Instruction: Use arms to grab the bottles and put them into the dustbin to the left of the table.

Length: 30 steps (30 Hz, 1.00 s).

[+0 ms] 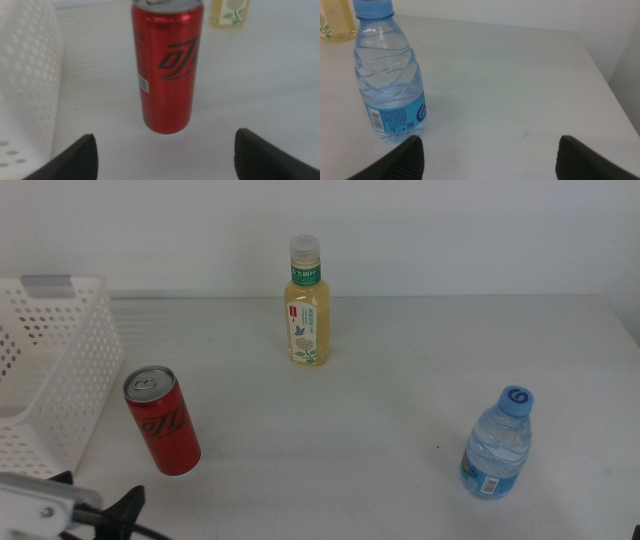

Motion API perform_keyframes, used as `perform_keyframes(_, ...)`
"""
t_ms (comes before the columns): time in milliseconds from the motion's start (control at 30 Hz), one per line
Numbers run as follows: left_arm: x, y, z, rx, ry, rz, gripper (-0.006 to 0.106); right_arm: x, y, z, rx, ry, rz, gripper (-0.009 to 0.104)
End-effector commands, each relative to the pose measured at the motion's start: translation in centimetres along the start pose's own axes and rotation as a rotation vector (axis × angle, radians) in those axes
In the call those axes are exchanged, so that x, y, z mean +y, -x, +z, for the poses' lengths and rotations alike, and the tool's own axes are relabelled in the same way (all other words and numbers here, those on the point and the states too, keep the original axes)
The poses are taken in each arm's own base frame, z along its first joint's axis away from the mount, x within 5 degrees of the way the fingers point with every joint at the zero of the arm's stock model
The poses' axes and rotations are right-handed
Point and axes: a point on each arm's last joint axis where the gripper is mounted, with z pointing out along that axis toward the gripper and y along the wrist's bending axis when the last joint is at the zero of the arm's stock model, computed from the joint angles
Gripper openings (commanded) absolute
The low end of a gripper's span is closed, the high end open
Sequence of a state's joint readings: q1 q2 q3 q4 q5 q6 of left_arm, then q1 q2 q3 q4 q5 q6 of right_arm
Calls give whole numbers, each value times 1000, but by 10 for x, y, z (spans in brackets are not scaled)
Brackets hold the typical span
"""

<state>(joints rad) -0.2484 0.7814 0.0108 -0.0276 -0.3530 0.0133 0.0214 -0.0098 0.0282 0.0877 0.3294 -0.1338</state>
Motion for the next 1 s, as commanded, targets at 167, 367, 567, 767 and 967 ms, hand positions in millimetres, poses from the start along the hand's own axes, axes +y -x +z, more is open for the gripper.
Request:
perform_keyframes(167,-6,20,19,-169,-54,34,89,-1,10,-3,-106,-18,-14,96)
perform_keyframes(367,-7,15,20,-232,-64,8,89,-1,10,-3,-106,-18,-14,96)
perform_keyframes(567,-7,14,19,-266,-67,-3,89,-1,10,-3,-106,-18,-14,96)
perform_keyframes(767,-7,16,19,-290,-70,-2,89,-1,10,-3,-105,-18,-14,96)
perform_keyframes(967,-7,17,18,-302,-70,-3,89,-1,10,-3,-105,-18,-14,96)
